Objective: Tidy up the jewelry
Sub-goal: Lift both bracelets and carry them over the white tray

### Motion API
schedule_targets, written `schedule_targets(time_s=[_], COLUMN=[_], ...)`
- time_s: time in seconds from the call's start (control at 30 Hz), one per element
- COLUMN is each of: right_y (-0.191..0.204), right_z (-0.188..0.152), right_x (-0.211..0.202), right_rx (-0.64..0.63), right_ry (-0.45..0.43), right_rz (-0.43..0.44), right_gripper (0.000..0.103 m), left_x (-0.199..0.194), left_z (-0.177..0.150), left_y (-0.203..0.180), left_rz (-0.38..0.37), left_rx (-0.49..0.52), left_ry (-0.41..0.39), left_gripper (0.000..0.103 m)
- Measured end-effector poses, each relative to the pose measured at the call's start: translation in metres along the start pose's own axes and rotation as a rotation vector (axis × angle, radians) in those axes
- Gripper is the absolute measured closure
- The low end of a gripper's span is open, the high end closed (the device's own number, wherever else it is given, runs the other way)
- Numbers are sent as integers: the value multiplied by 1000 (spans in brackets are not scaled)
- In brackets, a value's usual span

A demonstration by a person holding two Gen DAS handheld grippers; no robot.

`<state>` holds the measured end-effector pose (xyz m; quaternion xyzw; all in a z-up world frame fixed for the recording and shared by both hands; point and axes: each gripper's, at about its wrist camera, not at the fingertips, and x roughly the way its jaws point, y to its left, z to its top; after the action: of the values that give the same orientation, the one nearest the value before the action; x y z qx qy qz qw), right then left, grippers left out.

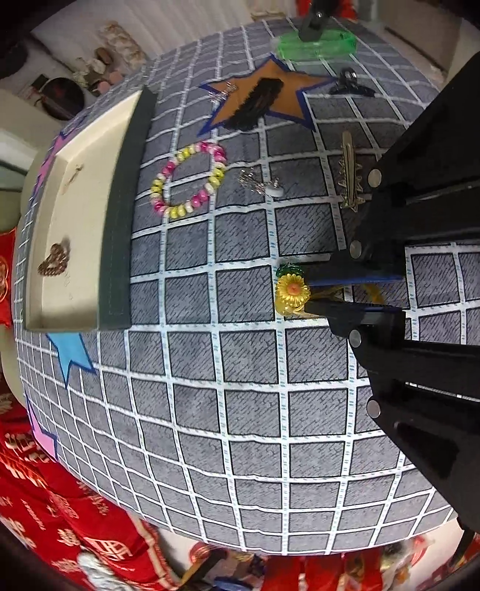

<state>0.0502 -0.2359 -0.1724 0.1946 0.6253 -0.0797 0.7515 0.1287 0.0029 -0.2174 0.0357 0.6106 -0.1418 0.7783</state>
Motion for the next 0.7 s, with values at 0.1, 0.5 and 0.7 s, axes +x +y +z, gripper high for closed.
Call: schedule_targets(time_s=[0.1, 0.5, 0.7], right_y=[1, 11, 14], right_z=[5, 26, 47], right_x=[-4, -13, -18], right_rx=[-1, -13, -30], right_ry=[-12, -49, -74], right_rz=[7, 37, 50], right_gripper=[96, 96, 96], left_x=[-11, -40, -44], left_z=[6, 28, 47], left_y=[7, -1, -20], left_rz=[-15, -40, -58], left_rx=[-7, -3, 21], left_ry=[-14, -55, -108], left_gripper=[92, 92, 92])
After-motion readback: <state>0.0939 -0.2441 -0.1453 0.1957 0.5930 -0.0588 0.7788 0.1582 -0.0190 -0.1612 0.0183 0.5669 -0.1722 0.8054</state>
